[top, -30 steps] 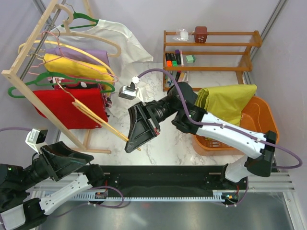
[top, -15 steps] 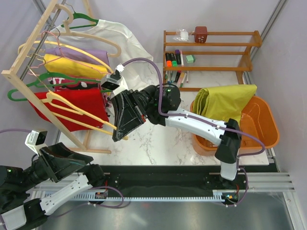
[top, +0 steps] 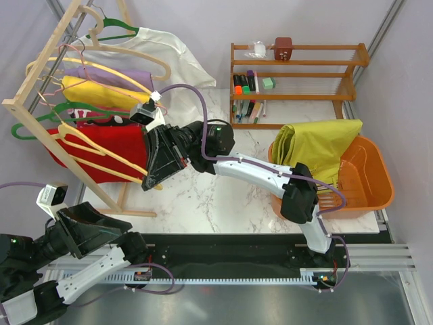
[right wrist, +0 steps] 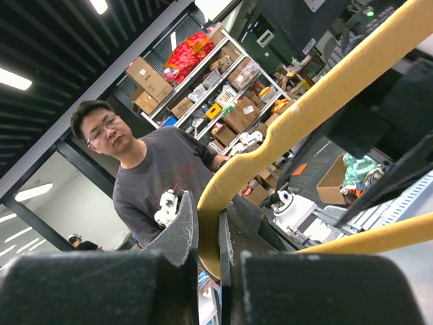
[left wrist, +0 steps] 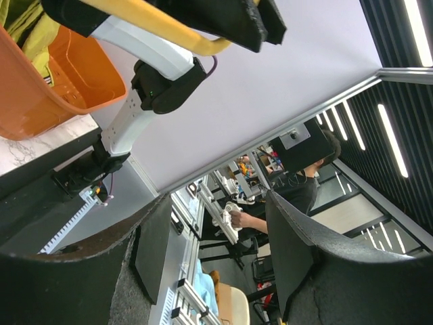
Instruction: Remove the trousers from the hanger
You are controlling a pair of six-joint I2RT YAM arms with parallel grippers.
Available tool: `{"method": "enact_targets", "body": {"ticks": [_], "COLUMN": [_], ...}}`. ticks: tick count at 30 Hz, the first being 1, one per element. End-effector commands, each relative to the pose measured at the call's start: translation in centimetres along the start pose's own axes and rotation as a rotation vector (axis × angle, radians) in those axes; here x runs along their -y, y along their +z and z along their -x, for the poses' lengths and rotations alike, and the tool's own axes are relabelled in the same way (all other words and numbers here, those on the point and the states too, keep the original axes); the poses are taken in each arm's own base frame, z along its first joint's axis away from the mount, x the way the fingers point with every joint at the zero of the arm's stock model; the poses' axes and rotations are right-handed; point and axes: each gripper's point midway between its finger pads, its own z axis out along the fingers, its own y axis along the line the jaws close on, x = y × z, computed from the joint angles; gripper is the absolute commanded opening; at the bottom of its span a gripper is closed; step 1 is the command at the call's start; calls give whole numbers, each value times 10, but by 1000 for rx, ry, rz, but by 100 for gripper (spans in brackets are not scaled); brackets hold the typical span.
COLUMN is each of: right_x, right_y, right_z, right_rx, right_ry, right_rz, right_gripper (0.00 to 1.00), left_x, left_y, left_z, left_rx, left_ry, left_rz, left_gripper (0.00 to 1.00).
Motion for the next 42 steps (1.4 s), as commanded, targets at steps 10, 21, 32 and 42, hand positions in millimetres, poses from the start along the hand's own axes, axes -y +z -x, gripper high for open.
{"method": "enact_targets", "body": {"ticks": [10,21,32,42], "right_x": [-25,-26,-4,18], "right_y": [-5,-2,8,10], "right_z": [-9,-7,-8,-14], "right_rx": [-32,-31,-49,-57], "right_ry": [-93,-101,-76,-36], "right_rz": [131,138,119,102], "right_gripper": [0,0,0,0], "left_x": [3,2,7,5], "left_y": [13,17,8,10], "left_z": [-5,-6,-2,-3], "left_rx": [-50,-62,-31,-38], "left_ry": [4,3,1,-1], "left_rz": [4,13,-11,-4], "left_gripper": [64,64,64,64]}}
